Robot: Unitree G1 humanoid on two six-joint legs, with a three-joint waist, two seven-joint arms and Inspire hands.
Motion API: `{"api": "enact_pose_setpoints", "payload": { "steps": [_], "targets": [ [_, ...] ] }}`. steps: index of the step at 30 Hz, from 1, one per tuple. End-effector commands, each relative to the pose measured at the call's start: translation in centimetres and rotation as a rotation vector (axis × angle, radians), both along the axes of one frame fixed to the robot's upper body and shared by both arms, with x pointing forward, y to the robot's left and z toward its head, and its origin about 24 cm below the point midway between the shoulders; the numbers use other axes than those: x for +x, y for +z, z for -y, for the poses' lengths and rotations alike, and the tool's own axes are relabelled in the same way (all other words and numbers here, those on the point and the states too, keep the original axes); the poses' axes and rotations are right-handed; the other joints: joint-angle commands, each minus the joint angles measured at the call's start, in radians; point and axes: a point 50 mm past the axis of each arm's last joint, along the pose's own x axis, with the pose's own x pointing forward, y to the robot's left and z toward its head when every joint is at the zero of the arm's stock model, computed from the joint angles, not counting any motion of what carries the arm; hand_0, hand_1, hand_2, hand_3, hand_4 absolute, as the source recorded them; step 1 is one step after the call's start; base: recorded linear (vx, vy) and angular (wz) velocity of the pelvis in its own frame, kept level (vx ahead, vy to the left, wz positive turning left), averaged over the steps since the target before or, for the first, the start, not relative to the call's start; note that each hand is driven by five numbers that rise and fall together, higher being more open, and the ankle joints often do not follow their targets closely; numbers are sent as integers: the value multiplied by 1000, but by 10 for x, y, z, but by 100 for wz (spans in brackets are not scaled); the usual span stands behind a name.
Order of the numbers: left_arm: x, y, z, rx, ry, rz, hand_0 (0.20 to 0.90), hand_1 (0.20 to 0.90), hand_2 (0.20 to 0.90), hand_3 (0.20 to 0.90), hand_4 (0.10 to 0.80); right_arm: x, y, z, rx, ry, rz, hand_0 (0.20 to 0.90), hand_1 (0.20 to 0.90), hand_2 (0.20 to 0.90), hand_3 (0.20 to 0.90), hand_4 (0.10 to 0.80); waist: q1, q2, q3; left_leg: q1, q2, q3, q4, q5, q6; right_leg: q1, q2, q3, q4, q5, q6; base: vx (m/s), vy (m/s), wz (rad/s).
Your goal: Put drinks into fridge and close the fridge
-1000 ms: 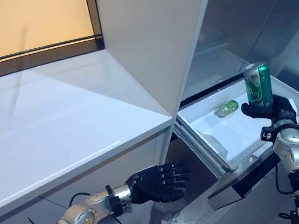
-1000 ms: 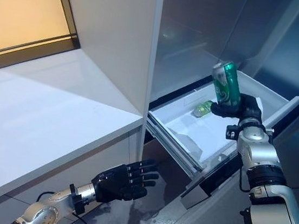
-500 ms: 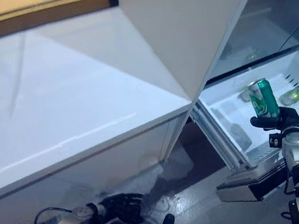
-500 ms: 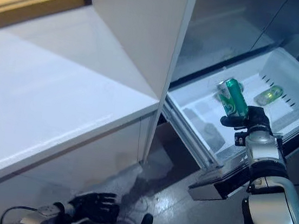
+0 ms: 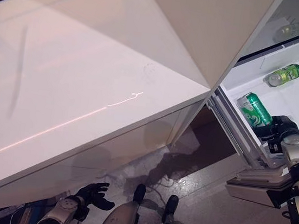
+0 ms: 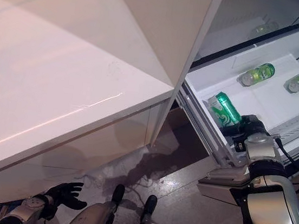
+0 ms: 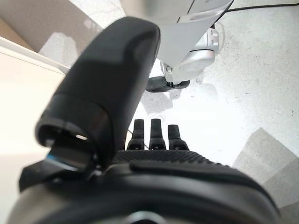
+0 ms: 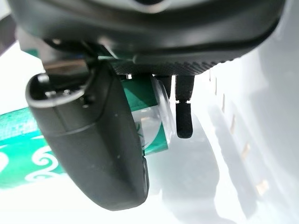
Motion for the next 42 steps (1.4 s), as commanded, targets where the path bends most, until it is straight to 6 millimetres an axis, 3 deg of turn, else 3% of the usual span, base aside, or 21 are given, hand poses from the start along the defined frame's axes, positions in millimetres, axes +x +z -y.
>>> {"api": "enact_pose_setpoints", "payload": {
  "steps": [1, 14, 16, 18, 19, 20, 21, 22, 29, 34, 42],
  "targets": [
    [-10, -2, 5, -23, -48, 6, 900, 900, 900, 900, 800, 7, 87, 15, -186, 4, 157, 300, 300, 300, 200, 100, 5, 9, -63, -90, -23, 34, 124, -73, 6, -123, 16, 6, 234, -120, -9, 0, 0, 0],
    [2, 6, 7, -5, -91, 51, 900, 900, 900, 900, 800, 7, 67, 11, -176, 91, 14, 300, 300, 300, 200, 100, 4, -1, -52, -88, -16, 44, 127, -71, 1, -126, 11, 8, 243, -113, 1, 0, 0, 0],
    [3, 6, 7, -3, -90, 49, 900, 900, 900, 900, 800, 8, 64, 10, -168, 101, -1, 328, 328, 328, 233, 133, 4, -1, -50, -87, -16, 44, 126, -71, 1, -126, 11, 8, 242, -112, 1, 0, 0, 0],
    [3, 6, 7, 1, -90, 46, 900, 900, 900, 900, 800, 8, 61, 9, -160, 110, -15, 422, 422, 422, 343, 243, 5, 0, -50, -88, -16, 44, 126, -70, 0, -128, 11, 7, 244, -112, 2, 0, 0, 0],
    [3, 6, 7, 3, -89, 43, 900, 900, 900, 900, 800, 8, 58, 9, -151, 113, -24, 545, 545, 545, 485, 385, 5, 1, -49, -90, -16, 44, 127, -69, 0, -130, 10, 6, 244, -111, 2, 0, 0, 0],
    [3, 5, 7, 4, -87, 40, 900, 900, 900, 900, 800, 8, 57, 9, -146, 115, -30, 764, 764, 764, 741, 641, 5, 1, -48, -91, -16, 43, 127, -68, -1, -132, 9, 6, 245, -110, 2, 0, 0, 0],
    [2, 5, 6, 7, -87, 37, 900, 900, 900, 900, 800, 8, 55, 9, -135, 115, -35, 855, 855, 855, 848, 748, 6, 2, -49, -91, -16, 43, 126, -67, -1, -131, 9, 6, 244, -110, 3, 0, 0, 0],
    [2, 5, 6, 8, -87, 34, 900, 900, 900, 900, 800, 8, 54, 8, -129, 114, -36, 900, 900, 900, 900, 800, 6, 3, -48, -89, -16, 43, 125, -67, -1, -131, 9, 6, 244, -109, 3, 0, 0, 0],
    [-1, 3, 4, 20, -83, 23, 900, 900, 900, 900, 800, 12, 58, 1, -134, 155, 20, 900, 900, 900, 900, 800, 3, 0, -50, -82, -13, 46, 118, -67, -3, -126, 8, 4, 240, -107, 5, 0, 0, 0],
    [-7, 2, -2, 34, -69, 13, 900, 900, 900, 900, 800, 11, 85, -9, -259, 240, 132, 900, 900, 900, 900, 800, -15, -21, -69, -57, -11, 52, 100, -71, -5, -106, 13, 11, 226, -108, 9, 8, 2, -3],
    [-30, -6, -13, 61, -19, -35, 900, 900, 900, 900, 800, -16, 129, -18, -304, 312, 401, 900, 900, 900, 900, 800, -71, -66, -133, -12, -11, 63, 85, -92, -2, -75, 20, 37, 208, -112, 16, 17, 3, -2]
  ]
}}
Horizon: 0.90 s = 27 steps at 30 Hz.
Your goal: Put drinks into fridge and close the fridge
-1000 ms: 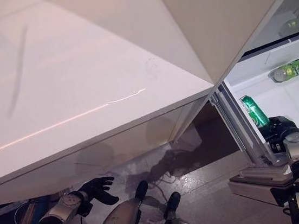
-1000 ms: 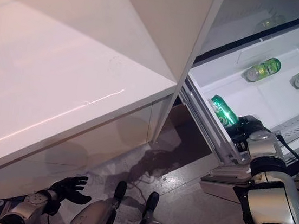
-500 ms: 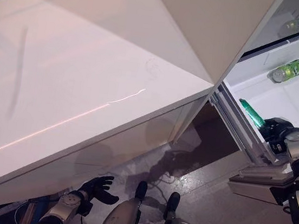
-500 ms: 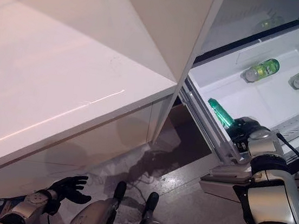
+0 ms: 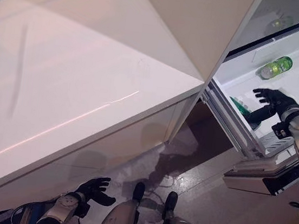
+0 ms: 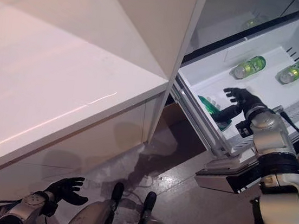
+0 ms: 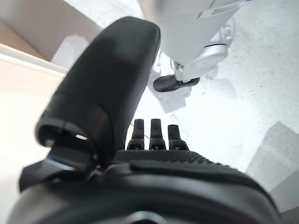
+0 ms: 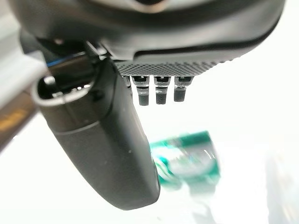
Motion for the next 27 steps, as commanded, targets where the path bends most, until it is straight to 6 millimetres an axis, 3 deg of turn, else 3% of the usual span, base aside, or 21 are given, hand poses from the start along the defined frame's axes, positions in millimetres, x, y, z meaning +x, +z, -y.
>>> {"api": "enact_pose_setpoints", "payload": {
  "steps": [1, 6, 9, 12, 18, 22, 27],
  "targets": [
    [-40, -17, -8, 40, -19, -106, 900, 900, 900, 900, 800, -27, 47, 16, -47, -14, 250, 900, 900, 900, 900, 800, -27, -44, -170, -31, -13, 48, 73, -99, -5, -80, 21, 30, 177, -119, 16, 29, 12, -14],
    [-56, -26, -8, 42, -2, -157, 900, 900, 900, 900, 800, -49, 55, 23, 288, 32, 505, 900, 900, 900, 900, 800, -55, -55, -243, 3, -13, 65, 64, -122, -5, -53, 23, 51, 157, -126, 24, 44, 15, -16],
    [-66, -33, -3, 37, 2, -193, 900, 900, 900, 900, 800, -66, 50, 32, 623, -19, 821, 900, 900, 900, 900, 800, -69, -49, -288, 26, -12, 77, 59, -137, -4, -38, 22, 63, 154, -135, 31, 77, 11, -23],
    [-68, -37, 5, 33, -27, -220, 900, 900, 900, 900, 800, -73, 23, 35, 721, -132, 970, 900, 900, 900, 900, 800, -74, -37, -306, 37, -12, 86, 83, -162, 1, -28, 14, 73, 172, -152, 36, 61, 6, -15],
    [-60, -38, 14, 10, -52, -218, 900, 900, 900, 900, 800, -78, -34, 41, 964, -366, 1018, 900, 900, 900, 900, 800, -77, -27, -276, 21, -14, 84, 277, -276, 41, -40, -28, 82, 330, -218, 17, 73, -1, -13],
    [-55, -38, 22, -20, -45, -205, 900, 900, 900, 900, 800, -82, -52, 55, 1067, -489, 1018, 900, 900, 900, 900, 800, -66, -29, -250, -9, -19, 77, 385, -338, 54, -47, -51, 69, 395, -246, -2, 61, -6, 4],
    [-58, -40, 26, -9, -53, -216, 900, 900, 900, 900, 800, -76, -61, 61, 1117, -537, 955, 900, 900, 900, 900, 800, -47, -18, -207, -90, -33, 62, 517, -385, 79, -111, -72, 59, 518, -279, -26, 8, 48, 8]
  ]
}}
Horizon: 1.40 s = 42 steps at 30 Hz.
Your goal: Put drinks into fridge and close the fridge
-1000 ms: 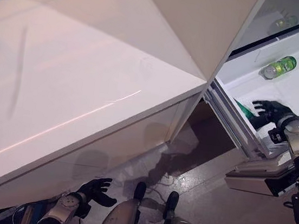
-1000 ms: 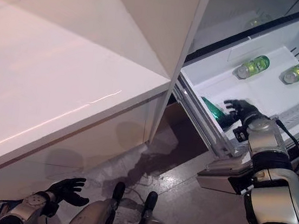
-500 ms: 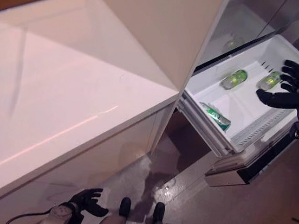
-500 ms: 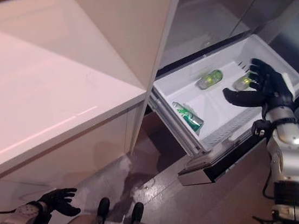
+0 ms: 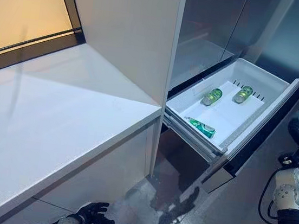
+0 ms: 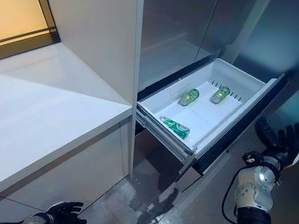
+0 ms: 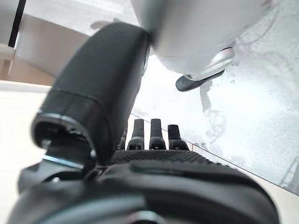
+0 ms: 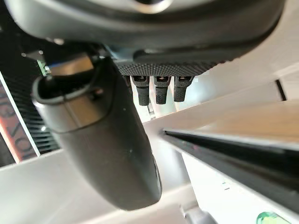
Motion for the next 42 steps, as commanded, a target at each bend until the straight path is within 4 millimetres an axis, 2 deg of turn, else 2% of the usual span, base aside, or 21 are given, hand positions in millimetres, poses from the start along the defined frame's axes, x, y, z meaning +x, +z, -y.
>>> {"api": "enact_pose_setpoints", "payload": {
  "steps": [1, 5, 11, 18, 25, 32, 37, 42],
  "targets": [
    [-10, -4, 4, 8, -29, -30, 900, 900, 900, 900, 800, 5, 55, 14, -90, -23, 215, 900, 900, 900, 900, 800, 60, -10, 1, -91, -8, -21, 231, -202, 51, -27, -22, -39, 117, -48, -45, -20, 77, 10],
    [-11, -3, -1, 17, 16, -19, 900, 900, 900, 900, 800, 15, 57, 8, -76, 70, 230, 900, 900, 900, 900, 800, 72, 0, 39, -172, -24, -20, 324, -216, 69, -112, -30, -46, 224, -70, -63, -70, 86, 11],
    [-9, -1, -5, 20, 64, 3, 900, 900, 900, 900, 800, 33, 65, -7, -76, 263, 258, 900, 900, 900, 900, 800, 90, 10, 83, -247, -42, -25, 398, -230, 77, -194, -42, -59, 332, -102, -76, -75, 84, 9],
    [-9, 0, -2, -9, 96, 38, 900, 900, 900, 900, 800, 66, 79, -46, -101, 608, 283, 900, 900, 900, 900, 800, 141, 27, 118, -279, -55, -47, 360, -174, 68, -241, -57, -87, 378, -107, -81, -59, 105, 7],
    [-3, 3, 0, -18, 81, 70, 900, 900, 900, 900, 800, 86, 107, -69, -140, 649, 336, 900, 900, 900, 900, 800, 209, 50, 132, -279, -66, -99, 262, -96, 44, -235, -71, -134, 363, -96, -72, -45, 50, 17],
    [-15, 0, -10, 6, 67, 45, 900, 900, 900, 900, 800, 103, 132, -84, -150, 615, 351, 900, 900, 900, 900, 800, 278, 67, 124, -246, -73, -160, 167, -43, 23, -184, -87, -180, 303, -81, -56, 30, 13, 30],
    [-25, -2, -17, 23, 57, 15, 900, 900, 900, 900, 800, 106, 133, -84, -159, 598, 329, 900, 900, 900, 900, 800, 296, 63, 107, -213, -71, -181, 115, -26, 16, -138, -82, -191, 231, -61, -44, 62, -13, 32],
    [-32, -4, -17, 24, 24, -7, 900, 900, 900, 900, 800, 106, 123, -80, -126, 587, 296, 900, 900, 900, 900, 800, 290, 43, 79, -157, -61, -183, 41, -8, 9, -80, -60, -179, 108, -20, -22, 67, -33, 14]
  ]
}}
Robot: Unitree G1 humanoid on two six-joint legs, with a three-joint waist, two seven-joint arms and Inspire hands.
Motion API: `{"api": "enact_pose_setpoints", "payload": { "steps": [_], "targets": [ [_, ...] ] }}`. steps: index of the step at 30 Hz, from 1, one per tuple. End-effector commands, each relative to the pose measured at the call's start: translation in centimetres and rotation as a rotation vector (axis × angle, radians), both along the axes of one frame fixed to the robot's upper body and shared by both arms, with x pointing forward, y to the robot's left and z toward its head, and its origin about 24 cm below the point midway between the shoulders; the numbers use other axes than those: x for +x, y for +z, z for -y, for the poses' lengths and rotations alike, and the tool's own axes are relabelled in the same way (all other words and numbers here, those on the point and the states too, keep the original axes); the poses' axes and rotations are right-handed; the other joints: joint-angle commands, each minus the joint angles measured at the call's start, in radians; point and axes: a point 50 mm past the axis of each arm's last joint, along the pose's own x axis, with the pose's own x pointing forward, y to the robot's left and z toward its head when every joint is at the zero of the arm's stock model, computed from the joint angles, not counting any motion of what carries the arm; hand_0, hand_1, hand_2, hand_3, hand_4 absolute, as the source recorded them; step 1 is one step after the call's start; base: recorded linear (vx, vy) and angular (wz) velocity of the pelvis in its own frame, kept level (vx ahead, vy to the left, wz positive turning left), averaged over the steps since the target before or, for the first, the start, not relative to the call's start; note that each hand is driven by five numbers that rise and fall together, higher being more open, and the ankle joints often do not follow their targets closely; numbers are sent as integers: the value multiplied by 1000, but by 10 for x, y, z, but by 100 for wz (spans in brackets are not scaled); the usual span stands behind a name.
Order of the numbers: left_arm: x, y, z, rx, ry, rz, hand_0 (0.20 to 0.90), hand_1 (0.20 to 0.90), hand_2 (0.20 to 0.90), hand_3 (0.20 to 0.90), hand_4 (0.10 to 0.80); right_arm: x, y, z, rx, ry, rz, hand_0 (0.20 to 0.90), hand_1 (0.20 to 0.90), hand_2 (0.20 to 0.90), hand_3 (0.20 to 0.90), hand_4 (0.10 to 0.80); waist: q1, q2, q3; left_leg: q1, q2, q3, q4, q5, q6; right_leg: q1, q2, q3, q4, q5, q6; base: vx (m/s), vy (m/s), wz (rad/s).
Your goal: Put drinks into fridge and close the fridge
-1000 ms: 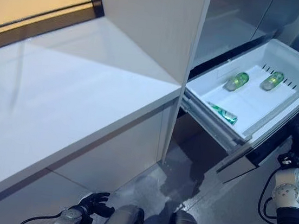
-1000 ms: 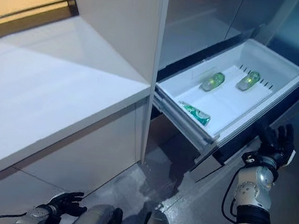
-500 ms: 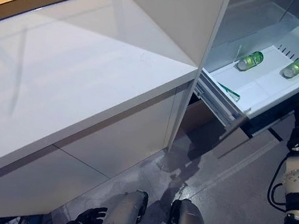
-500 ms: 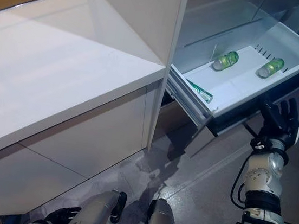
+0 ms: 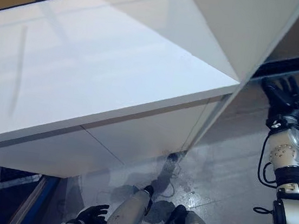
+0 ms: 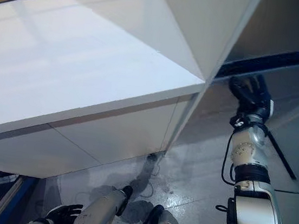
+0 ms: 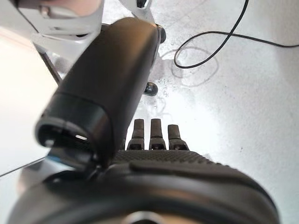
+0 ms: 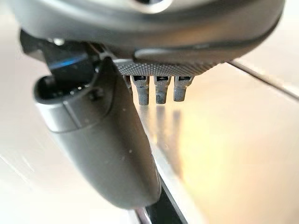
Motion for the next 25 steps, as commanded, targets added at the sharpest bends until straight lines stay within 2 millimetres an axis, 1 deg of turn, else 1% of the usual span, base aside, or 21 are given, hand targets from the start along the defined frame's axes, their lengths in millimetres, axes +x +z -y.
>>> {"api": "enact_pose_setpoints", "payload": {
  "steps": [1, 3, 6, 8, 10, 12, 13, 14, 15, 16, 17, 19, 20, 24, 25],
  "targets": [
    [-12, 4, -19, 51, -74, -7, 900, 900, 900, 900, 800, 17, 71, -25, -97, 136, 232, 900, 900, 900, 900, 800, 51, -44, -101, 66, -7, 65, -125, -22, 81, 26, 21, 101, -86, 63, 31, 32, -62, 4],
    [-11, 4, -17, 36, -93, 1, 900, 900, 900, 900, 800, 16, 66, -25, -87, 128, 224, 900, 900, 900, 900, 800, 38, -56, -112, 82, -2, 77, -143, -20, 79, 46, 33, 111, -146, 89, 42, 10, -67, -7],
    [-10, 4, -14, 10, -97, 6, 900, 900, 900, 900, 800, 13, 60, -22, -79, 106, 223, 900, 900, 900, 900, 800, 21, -64, -132, 104, 10, 89, -178, -9, 78, 65, 45, 124, -206, 118, 49, -4, -52, -12],
    [-9, 5, -11, -11, -77, 2, 900, 900, 900, 900, 800, 9, 50, -29, -122, 120, 219, 900, 900, 900, 900, 800, -6, -77, -154, 124, 20, 109, -210, -5, 75, 78, 58, 151, -268, 147, 61, -19, -76, -25],
    [-10, 4, -12, -15, -59, -12, 900, 900, 900, 900, 800, 6, 41, -35, -159, 145, 207, 900, 900, 900, 900, 800, -26, -84, -170, 139, 26, 120, -238, 1, 72, 86, 67, 169, -303, 162, 66, -15, -63, -38],
    [-11, 3, -13, -25, -19, -25, 900, 900, 900, 900, 800, -5, 17, -46, -194, 197, 168, 900, 900, 900, 900, 800, -62, -93, -202, 164, 35, 146, -290, 14, 65, 101, 84, 196, -361, 178, 73, -22, -50, -45],
    [-11, 3, -13, -28, -14, -26, 900, 900, 900, 900, 800, -7, 11, -48, -200, 204, 154, 900, 900, 900, 900, 800, -69, -94, -209, 169, 37, 150, -300, 17, 64, 104, 86, 201, -370, 181, 74, -21, -30, -42],
    [-11, 3, -13, -34, -1, -30, 900, 900, 900, 900, 800, -13, -1, -51, -205, 220, 131, 900, 900, 900, 900, 800, -81, -95, -220, 178, 40, 159, -317, 21, 61, 109, 92, 206, -385, 185, 75, -13, -33, -40],
    [-12, 2, -12, -43, 18, -32, 900, 900, 900, 900, 800, -22, -22, -55, -206, 248, 88, 900, 900, 900, 900, 800, -100, -96, -237, 191, 45, 172, -339, 28, 58, 115, 99, 216, -405, 191, 77, -8, -33, -37],
    [-12, 2, -12, -49, 32, -31, 900, 900, 900, 900, 800, -30, -38, -59, -207, 268, 56, 900, 900, 900, 900, 800, -114, -97, -248, 201, 48, 183, -355, 31, 56, 119, 104, 222, -418, 194, 78, -29, -44, -35],
    [-11, 2, -10, -60, 50, -25, 900, 900, 900, 900, 800, -44, -61, -59, -219, 284, 1, 900, 900, 900, 900, 800, -133, -98, -259, 212, 51, 198, -373, 35, 53, 125, 110, 228, -435, 198, 80, -49, -45, -41],
    [-12, 2, -8, -71, 74, -19, 900, 900, 900, 900, 800, -64, -93, -56, -229, 305, -91, 900, 900, 900, 900, 800, -155, -97, -278, 230, 57, 217, -400, 41, 50, 134, 118, 236, -456, 202, 82, -61, -51, -48],
    [-10, 2, -7, -79, 87, -13, 900, 900, 900, 900, 800, -80, -116, -55, -233, 318, -156, 900, 900, 900, 900, 800, -168, -95, -288, 243, 62, 232, -415, 44, 46, 143, 122, 235, -469, 204, 83, -63, -47, -43],
    [-5, 4, -8, -83, 111, 3, 900, 900, 900, 900, 800, -112, -167, -56, -290, 390, -387, 900, 900, 900, 900, 800, -202, -94, -310, 275, 71, 264, -450, 52, 36, 169, 135, 236, -500, 208, 84, -75, -44, -30],
    [-5, 4, -8, -84, 112, 3, 900, 900, 900, 900, 800, -115, -171, -56, -297, 395, -399, 900, 900, 900, 900, 800, -204, -94, -311, 278, 72, 266, -451, 52, 35, 172, 136, 236, -502, 208, 83, -34, -15, -11]
  ]
}}
